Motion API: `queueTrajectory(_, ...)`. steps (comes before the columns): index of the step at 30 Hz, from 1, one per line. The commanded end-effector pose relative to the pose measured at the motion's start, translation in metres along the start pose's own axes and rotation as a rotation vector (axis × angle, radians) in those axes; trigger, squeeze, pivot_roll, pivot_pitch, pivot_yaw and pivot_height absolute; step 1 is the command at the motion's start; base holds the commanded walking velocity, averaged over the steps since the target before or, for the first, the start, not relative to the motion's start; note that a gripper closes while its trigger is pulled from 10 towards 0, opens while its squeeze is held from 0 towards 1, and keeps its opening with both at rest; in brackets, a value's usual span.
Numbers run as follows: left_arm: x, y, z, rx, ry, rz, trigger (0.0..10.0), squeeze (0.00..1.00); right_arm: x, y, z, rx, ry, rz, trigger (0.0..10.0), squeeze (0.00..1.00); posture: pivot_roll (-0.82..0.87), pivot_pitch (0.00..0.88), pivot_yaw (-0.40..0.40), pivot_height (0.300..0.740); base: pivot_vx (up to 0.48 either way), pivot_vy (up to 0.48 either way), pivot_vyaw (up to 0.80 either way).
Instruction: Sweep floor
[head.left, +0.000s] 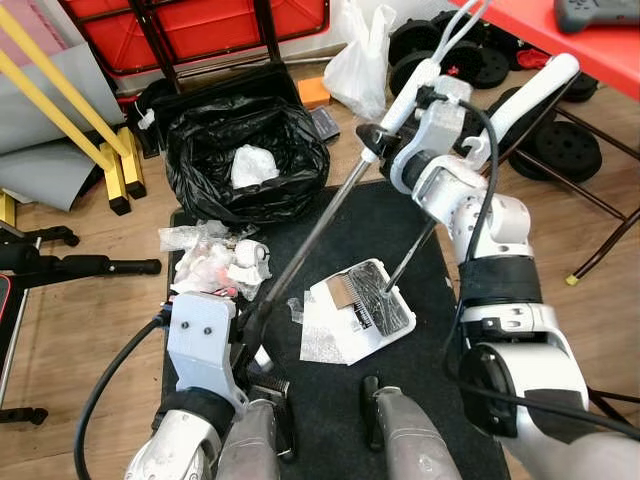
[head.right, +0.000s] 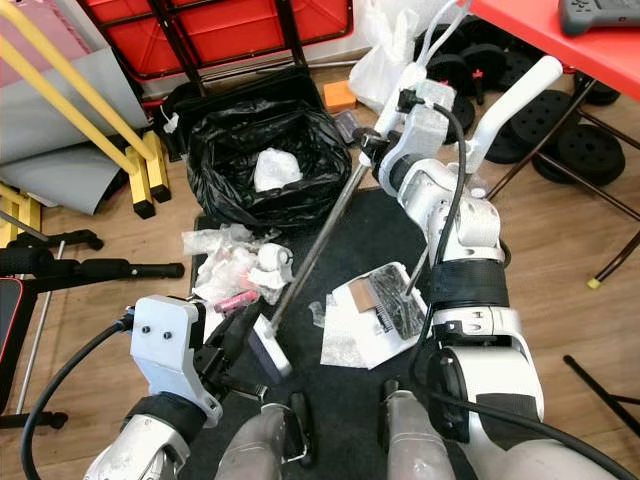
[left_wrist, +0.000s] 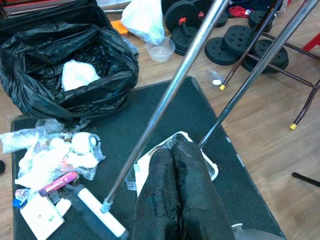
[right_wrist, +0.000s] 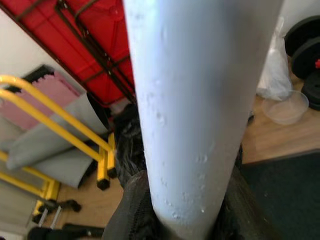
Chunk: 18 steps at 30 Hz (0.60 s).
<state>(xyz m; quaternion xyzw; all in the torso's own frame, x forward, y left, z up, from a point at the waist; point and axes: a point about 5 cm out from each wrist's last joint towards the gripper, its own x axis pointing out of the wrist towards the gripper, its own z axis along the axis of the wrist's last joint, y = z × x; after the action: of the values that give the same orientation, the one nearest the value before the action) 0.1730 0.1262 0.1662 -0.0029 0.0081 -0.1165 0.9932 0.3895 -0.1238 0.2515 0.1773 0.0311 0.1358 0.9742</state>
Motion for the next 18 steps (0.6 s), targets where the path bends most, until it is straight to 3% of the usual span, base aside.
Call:
queueTrajectory(1,-0.003,0.004,-0.005,-0.009,0.025,0.053,9.6,0.0,0.0,0.001,-0.003,-0.012,-0.012,0.016,10.0,0.0,0.01,0.322,0.016,0.74,0.0,0.0,0.0)
queueTrajectory(18,-0.004,0.005,-0.004,-0.01,0.026,0.053,9.7,0.0,-0.003,-0.012,0.004,-0.234,-0.02,-0.054,10.0,0.0,0.0,0.334,0.019,0.74,0.0,0.0,0.0)
